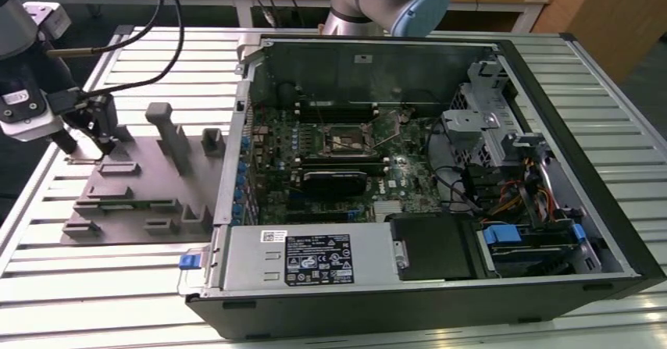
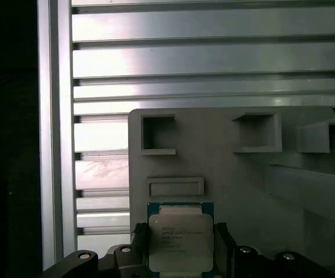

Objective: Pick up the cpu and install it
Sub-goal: 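Pick up the cpu and move it towards the insertion slot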

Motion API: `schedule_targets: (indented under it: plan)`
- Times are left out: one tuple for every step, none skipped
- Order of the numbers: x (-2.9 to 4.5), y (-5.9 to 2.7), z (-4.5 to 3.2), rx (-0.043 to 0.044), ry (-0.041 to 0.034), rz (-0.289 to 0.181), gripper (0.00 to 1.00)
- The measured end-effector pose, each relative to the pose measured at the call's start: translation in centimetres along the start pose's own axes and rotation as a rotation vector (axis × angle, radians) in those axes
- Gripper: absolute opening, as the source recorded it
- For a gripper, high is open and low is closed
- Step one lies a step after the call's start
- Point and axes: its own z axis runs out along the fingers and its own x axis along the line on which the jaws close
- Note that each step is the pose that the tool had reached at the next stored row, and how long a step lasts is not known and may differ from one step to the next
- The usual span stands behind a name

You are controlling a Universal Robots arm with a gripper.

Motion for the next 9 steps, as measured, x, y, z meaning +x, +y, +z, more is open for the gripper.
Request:
schedule_targets:
  plan:
    - [0.0, 0.01, -0.19, 0.0, 0.0, 0.0, 0.54]
    - [0.0, 0.01, -0.38, 0.0001, 0.0, 0.0, 0.54]
    - [0.0, 0.02, -0.57, 0.0, -0.0001, 0.0, 0.54]
    - [-0.01, 0.03, -0.78, 0.0, -0.0002, 0.0, 0.54]
    - [-0.01, 0.04, -0.97, 0.0, -0.0002, 0.0, 0.54]
    - [-0.01, 0.04, -1.15, 0.0, -0.0003, 0.0, 0.54]
    - [-0.01, 0.05, -1.34, 0.0, -0.0004, 0.0, 0.54]
    - [-0.01, 0.06, -1.53, 0.0, -0.0004, 0.0, 0.54]
    - [-0.01, 0.06, -1.72, 0.0, -0.0004, 0.0, 0.54]
